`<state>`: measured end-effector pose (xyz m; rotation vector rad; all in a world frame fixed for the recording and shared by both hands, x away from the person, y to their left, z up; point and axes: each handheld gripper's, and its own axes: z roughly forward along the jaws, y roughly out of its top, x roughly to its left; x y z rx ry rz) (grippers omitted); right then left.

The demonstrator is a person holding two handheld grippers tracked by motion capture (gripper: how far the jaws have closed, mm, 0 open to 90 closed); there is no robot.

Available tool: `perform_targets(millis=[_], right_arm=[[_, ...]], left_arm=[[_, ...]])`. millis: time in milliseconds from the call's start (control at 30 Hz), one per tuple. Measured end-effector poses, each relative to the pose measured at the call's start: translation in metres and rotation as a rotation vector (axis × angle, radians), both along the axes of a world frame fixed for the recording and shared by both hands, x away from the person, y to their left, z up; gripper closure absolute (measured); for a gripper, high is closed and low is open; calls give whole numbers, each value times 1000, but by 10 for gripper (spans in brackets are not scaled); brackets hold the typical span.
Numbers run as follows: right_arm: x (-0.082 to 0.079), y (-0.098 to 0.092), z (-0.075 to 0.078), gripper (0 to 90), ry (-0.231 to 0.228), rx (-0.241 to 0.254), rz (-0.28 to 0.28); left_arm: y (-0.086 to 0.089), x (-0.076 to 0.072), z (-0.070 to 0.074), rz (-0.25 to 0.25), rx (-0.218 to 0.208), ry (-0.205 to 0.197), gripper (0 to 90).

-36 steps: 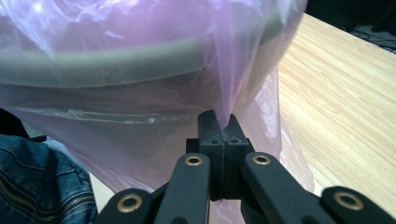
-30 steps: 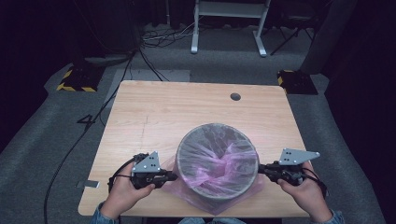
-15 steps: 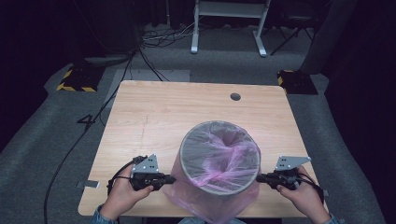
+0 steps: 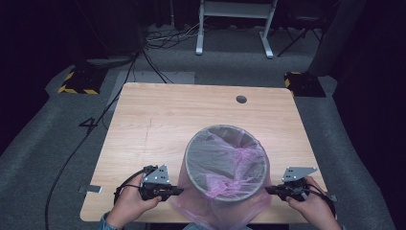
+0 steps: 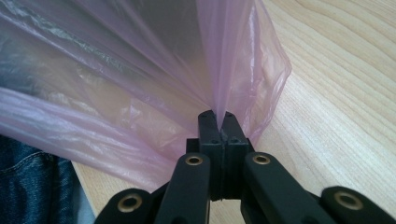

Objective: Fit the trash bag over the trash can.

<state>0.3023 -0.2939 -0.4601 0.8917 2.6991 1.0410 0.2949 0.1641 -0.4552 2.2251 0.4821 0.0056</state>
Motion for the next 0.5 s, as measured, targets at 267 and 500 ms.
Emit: perform_targets(millis=[267, 500], right_arm=[[-11, -6, 17, 320, -92, 124, 62], [-12, 9, 46, 268, -176, 191, 94]], left_arm=[[21, -9, 23, 65, -168, -135, 349], [6, 3, 36, 66, -173, -182, 237]])
